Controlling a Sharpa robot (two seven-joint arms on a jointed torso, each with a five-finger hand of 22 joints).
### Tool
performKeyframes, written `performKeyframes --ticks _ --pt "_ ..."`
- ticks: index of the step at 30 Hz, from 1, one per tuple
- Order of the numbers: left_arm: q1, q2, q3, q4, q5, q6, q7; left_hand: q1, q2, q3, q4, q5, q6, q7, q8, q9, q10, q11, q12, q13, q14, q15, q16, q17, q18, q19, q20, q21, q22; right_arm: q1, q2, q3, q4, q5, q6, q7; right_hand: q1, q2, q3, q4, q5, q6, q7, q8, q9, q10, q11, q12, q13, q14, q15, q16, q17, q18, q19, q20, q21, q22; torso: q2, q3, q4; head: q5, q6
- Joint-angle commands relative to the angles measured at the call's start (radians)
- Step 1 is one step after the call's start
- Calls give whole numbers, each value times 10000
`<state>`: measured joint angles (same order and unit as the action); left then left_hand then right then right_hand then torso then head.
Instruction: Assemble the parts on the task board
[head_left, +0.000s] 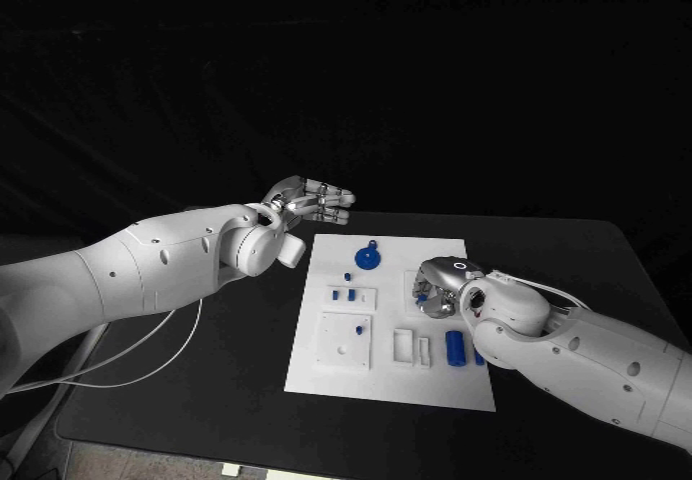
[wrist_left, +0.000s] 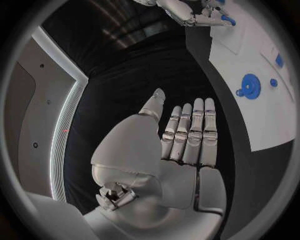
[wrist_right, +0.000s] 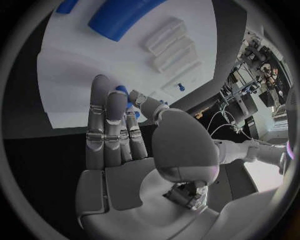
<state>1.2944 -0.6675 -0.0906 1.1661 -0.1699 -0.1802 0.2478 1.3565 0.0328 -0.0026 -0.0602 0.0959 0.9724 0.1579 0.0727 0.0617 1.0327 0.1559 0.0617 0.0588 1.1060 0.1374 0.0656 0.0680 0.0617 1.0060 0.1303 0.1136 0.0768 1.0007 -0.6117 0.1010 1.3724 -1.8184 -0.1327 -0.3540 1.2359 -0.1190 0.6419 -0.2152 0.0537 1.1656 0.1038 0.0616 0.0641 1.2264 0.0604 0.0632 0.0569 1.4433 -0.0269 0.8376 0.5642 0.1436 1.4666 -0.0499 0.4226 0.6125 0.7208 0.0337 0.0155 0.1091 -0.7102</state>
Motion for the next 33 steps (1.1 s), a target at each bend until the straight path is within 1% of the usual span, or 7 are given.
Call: performKeyframes --ticks 1,4,7,19,23,31,33 --pt "4 5 9 6 56 109 17 -2 68 12 -16 -47 20 10 -8 6 12 -12 -25 4 48 32 -30 8 95 -32 -10 -43 -9 -26 17 -19 19 -97 98 43 39 152 -1 -78 -59 121 -23 39 12 150 -44 10 25 -15 -88 16 20 -135 126 -88 78 42 5 6 -1 -9 -8" --pt "4 5 9 6 55 117 16 -5 75 15 -7 -48 29 -8 -7 6 21 -20 -25 4 36 33 -29 8 90 -37 -12 -45 -9 -30 13 -20 47 -132 -68 51 327 353 -21 -220 -58 589 -146 155 77 752 -230 146 45 -48 -231 19 41 -169 111 -191 179 164 3 10 1 -22 -10" --pt "4 12 9 6 55 135 5 34 102 39 -19 -46 47 -41 -5 7 31 -33 -25 3 56 22 -24 13 91 -25 -20 -38 -5 -34 5 -20 75 -202 -237 38 412 467 -61 -376 -62 791 -176 16 38 985 -266 -5 38 -49 -284 6 67 -294 -46 -310 370 451 7 21 6 -16 -20" --pt "4 79 9 -69 -11 169 -57 107 155 62 -32 -69 182 -84 -16 6 83 -60 -25 3 252 -44 -19 22 55 56 -93 39 12 -38 -79 29 10 -82 -912 167 381 533 -143 -462 -62 959 -228 23 58 1220 -341 6 43 21 -361 -40 152 -318 -210 -397 785 1221 -2 14 12 5 -36" --pt "5 102 9 -104 -22 139 -93 118 154 63 -39 -70 192 -90 -24 6 92 -66 -27 2 256 -47 -15 24 51 52 -96 42 12 -37 -190 191 191 -26 -900 197 390 538 -147 -466 -59 980 -245 25 60 1243 -354 5 43 19 -363 -52 177 -314 -271 -392 831 1387 2 6 23 39 -35" --pt "5 118 9 -154 -33 138 -121 136 171 73 -47 -60 233 -75 -19 8 131 -69 -24 3 276 -54 -14 26 49 60 -105 54 15 -32 -547 793 945 153 -714 250 333 456 10 -467 -55 1018 -253 27 61 1273 -360 4 43 21 -369 -80 204 -301 -327 -397 851 1610 -5 -5 -24 107 -51" --pt "5 129 9 -177 -33 144 -96 131 145 59 -52 -61 237 -67 -28 5 133 -57 -29 1 269 -51 -17 23 44 52 -103 53 13 -32 -593 930 1093 259 -705 296 324 443 21 -455 -56 1018 -252 26 60 1279 -361 3 43 28 -374 -92 213 -298 -326 -400 831 1688 -8 7 -24 147 -44"
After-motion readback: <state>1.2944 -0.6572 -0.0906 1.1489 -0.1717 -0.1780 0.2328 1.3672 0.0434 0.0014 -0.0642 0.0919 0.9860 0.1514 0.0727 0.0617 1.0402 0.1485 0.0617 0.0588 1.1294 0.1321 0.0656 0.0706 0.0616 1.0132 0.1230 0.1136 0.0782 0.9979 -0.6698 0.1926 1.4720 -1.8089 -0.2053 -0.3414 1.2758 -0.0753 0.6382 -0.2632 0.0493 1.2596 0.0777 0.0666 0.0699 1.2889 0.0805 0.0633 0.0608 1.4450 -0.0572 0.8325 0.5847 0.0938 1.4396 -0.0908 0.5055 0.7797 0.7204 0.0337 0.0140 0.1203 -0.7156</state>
